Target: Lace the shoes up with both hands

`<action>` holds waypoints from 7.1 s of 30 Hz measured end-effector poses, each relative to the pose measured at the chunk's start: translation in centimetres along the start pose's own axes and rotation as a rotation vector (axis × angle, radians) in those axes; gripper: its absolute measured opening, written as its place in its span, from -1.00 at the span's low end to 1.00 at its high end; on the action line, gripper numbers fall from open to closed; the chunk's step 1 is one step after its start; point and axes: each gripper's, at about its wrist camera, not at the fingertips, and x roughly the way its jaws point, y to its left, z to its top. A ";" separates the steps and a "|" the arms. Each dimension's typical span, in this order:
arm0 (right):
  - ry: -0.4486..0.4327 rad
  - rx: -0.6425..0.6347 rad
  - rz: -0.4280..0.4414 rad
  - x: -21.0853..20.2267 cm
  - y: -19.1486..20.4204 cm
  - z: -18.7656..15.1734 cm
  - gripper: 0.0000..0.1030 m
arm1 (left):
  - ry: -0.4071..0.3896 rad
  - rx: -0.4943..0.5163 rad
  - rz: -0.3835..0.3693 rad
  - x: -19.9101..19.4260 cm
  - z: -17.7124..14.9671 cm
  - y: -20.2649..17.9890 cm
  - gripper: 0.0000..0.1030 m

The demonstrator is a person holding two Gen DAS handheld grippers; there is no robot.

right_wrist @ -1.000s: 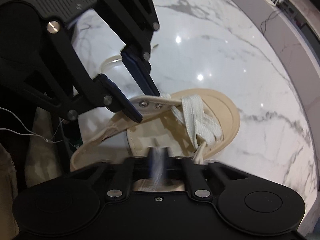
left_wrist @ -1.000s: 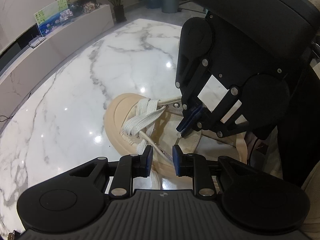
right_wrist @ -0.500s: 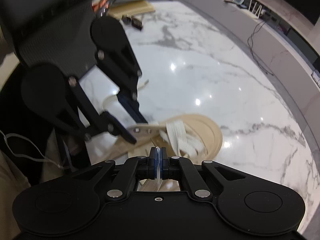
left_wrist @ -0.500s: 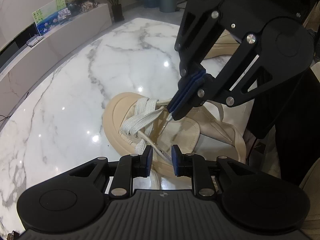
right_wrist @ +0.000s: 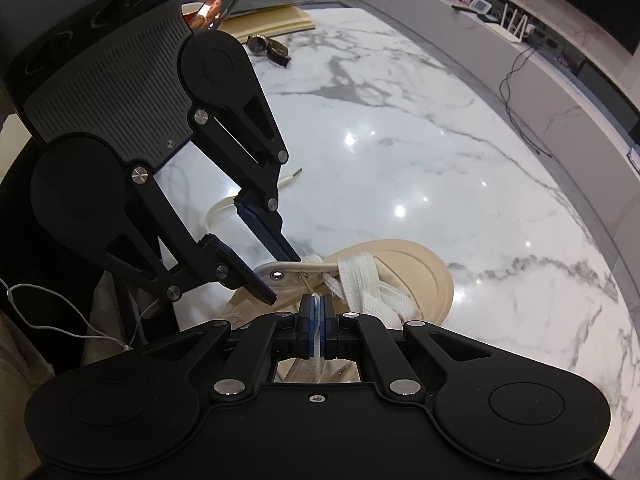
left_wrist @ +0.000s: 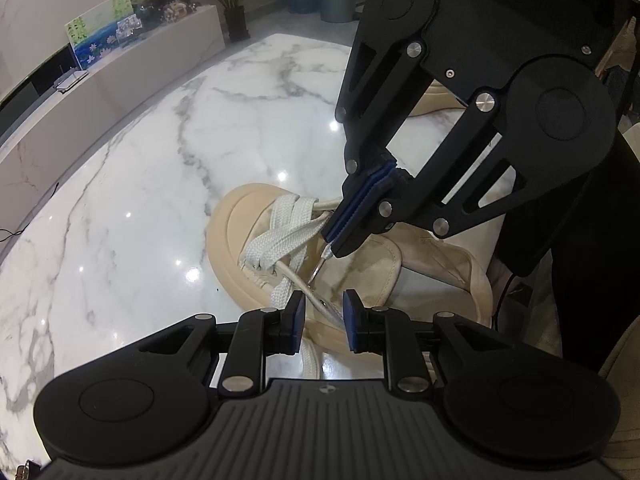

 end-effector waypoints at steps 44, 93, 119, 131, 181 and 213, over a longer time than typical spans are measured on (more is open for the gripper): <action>-0.040 0.042 0.083 1.5 -1.4 -0.8 -0.98 | 0.055 0.371 0.023 2.3 0.5 -0.9 -0.96; -0.056 0.186 -0.164 -4.9 3.8 -4.4 -0.64 | -0.007 0.212 0.680 -16.0 0.3 -4.0 -0.96; -0.115 0.257 -0.152 -2.8 0.8 -3.0 -0.64 | 0.279 0.003 0.310 -0.8 -7.2 3.3 -0.96; -0.129 0.279 -0.156 -2.0 -0.5 -3.0 -0.62 | 0.254 -0.185 0.275 1.2 -6.5 7.1 -0.55; -0.204 0.329 -0.214 -3.8 1.9 -5.3 -0.55 | -0.119 -0.135 0.440 -10.6 2.3 3.6 -0.94; 0.029 -0.130 -0.098 5.0 3.1 2.6 -0.54 | -0.076 -0.129 0.333 -6.9 -0.5 5.5 -0.94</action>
